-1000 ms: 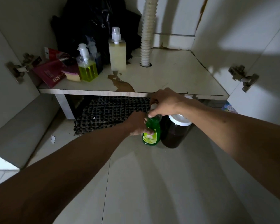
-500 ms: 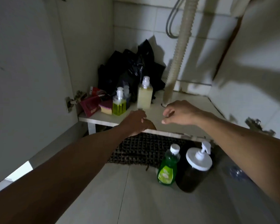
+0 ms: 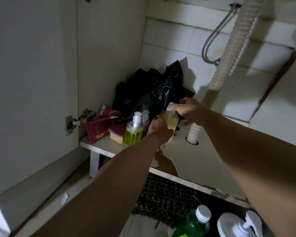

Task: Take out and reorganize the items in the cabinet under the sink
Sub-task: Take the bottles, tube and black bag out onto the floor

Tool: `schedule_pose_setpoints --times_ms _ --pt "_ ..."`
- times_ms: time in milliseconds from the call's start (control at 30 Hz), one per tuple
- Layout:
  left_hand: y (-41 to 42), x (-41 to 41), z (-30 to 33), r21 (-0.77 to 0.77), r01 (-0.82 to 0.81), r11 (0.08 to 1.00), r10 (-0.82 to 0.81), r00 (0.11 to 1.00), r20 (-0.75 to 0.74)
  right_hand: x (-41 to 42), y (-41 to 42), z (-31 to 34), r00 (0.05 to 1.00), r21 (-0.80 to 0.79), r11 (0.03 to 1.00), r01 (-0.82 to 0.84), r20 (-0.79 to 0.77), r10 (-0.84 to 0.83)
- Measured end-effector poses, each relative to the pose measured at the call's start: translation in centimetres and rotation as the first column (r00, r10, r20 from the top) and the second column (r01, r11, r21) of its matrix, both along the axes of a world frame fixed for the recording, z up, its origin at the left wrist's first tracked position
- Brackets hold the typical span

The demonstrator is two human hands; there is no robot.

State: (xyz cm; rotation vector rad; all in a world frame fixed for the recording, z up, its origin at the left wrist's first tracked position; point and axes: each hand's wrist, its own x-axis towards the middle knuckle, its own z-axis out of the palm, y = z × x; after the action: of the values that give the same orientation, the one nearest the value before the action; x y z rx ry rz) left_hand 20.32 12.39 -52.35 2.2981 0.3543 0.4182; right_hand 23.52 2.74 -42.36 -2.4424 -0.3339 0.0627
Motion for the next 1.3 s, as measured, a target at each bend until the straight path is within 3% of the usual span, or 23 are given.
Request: schedule_pose_setpoints --times_ms 100,267,367,433,500,600,667,800,933,1100,1300 --pt "-0.1 1.3 -1.7 -0.067 -0.043 0.997 0.043 0.999 0.009 1.4 0.6 -2.3 0.994 0.103 0.994 -0.031 -0.098 0.041" --pt "-0.5 1.4 -3.0 -0.178 -0.165 0.970 0.195 0.966 0.170 1.9 0.6 -5.0 1.000 0.356 0.935 0.002 0.018 -0.009" --pt "-0.7 0.4 -2.9 -0.207 -0.158 0.965 0.196 0.964 0.178 0.9 -0.2 -5.0 0.986 0.240 0.971 -0.024 0.163 -0.016" --pt "-0.8 -0.4 -2.7 -0.217 -0.129 0.968 0.167 0.972 0.167 0.3 -1.0 -4.9 0.986 0.264 0.964 -0.031 0.168 -0.014" --pt "-0.5 -1.5 -1.8 -0.142 -0.085 0.986 0.105 0.984 0.141 -1.2 -1.9 -4.4 0.988 0.304 0.952 -0.030 0.152 -0.017" --pt "0.6 -3.8 0.5 0.029 0.074 0.997 -0.072 0.995 -0.069 -4.6 -3.0 -4.0 0.991 0.277 0.961 -0.002 0.127 -0.035" --pt "1.1 -6.2 2.3 -0.014 0.224 0.975 -0.222 0.955 -0.197 -6.7 -3.5 -3.6 0.996 0.250 0.968 0.015 0.079 -0.036" --pt "1.6 -11.1 4.6 -0.001 0.421 0.907 -0.405 0.872 -0.274 -11.0 -4.4 -2.1 0.996 0.074 0.993 -0.092 0.026 0.091" --pt "2.4 -14.2 4.4 0.125 0.475 0.871 -0.436 0.865 -0.249 -14.4 -4.6 -0.5 0.986 -0.102 0.981 -0.164 0.021 0.167" --pt "2.6 -17.1 2.9 0.166 0.538 0.827 -0.480 0.827 -0.291 -17.1 -4.4 -0.3 0.982 -0.182 0.965 -0.187 -0.053 0.180" --pt "1.0 -19.2 -5.3 0.072 0.609 0.790 -0.528 0.736 -0.423 -18.7 -4.4 -6.8 0.959 -0.353 0.903 -0.244 -0.228 0.170"
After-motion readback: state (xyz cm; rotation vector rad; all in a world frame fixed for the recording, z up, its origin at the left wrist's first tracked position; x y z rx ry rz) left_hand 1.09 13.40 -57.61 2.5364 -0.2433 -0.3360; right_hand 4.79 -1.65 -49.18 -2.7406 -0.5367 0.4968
